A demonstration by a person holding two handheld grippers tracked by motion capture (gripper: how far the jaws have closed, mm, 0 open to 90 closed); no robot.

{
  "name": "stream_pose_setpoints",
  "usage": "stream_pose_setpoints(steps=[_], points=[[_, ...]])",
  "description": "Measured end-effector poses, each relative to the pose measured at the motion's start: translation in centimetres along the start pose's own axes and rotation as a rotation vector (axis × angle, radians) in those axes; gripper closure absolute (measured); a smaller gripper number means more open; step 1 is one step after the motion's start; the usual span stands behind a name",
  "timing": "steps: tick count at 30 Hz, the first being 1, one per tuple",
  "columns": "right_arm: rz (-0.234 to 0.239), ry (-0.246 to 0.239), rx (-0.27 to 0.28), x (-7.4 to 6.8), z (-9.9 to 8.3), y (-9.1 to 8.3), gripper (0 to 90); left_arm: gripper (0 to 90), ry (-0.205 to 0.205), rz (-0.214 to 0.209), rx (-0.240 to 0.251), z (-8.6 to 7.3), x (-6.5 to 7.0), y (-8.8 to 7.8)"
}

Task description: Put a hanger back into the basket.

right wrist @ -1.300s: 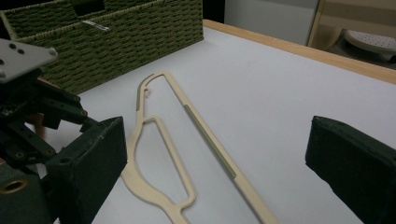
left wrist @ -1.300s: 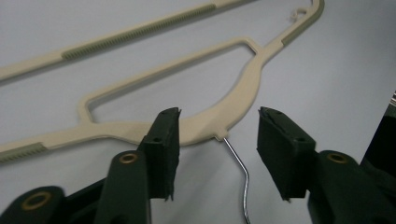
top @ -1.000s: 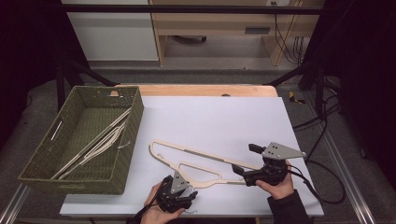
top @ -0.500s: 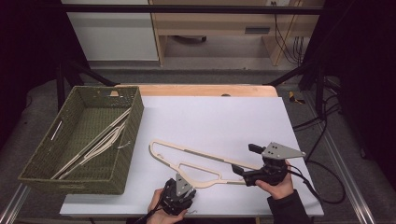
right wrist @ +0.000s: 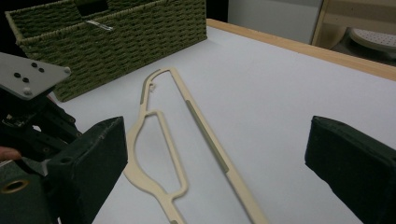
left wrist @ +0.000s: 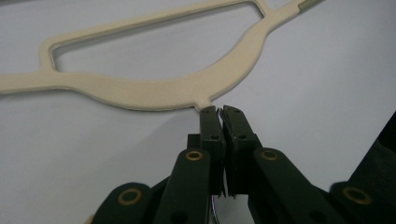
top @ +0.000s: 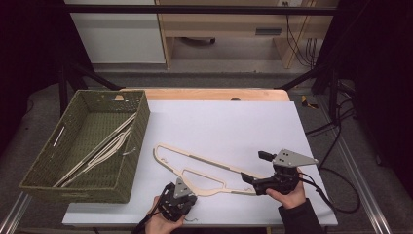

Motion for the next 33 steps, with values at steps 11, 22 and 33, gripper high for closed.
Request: stream_pose_setpoints(steps=[11,22,33], points=[[0.002,0.003,-0.001,-0.1,0.0,0.1,6.3,86.8,-0.026,0.105,0.038,-0.7,-0.5,-0.6],[0.037,-0.020,-0.015,-2.3,-0.1,1.7,6.8,88.5,-0.035,0.105,0.031,-0.7,-0.6,-0.6],[0.139,-0.088,-0.133,-7.1,-3.3,6.4,11.7,89.0,0.011,0.084,0.040,1.1,-0.4,-2.3]])
Point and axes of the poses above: each handheld gripper's, and its own axes: y roughly forward along the jaws, z roughly out of its top, x roughly to its right, the point moved 10 cm from there along y, roughly forward along the jaws, and after that the axes turned 8 degrees about -z, right-handed, at the moved point
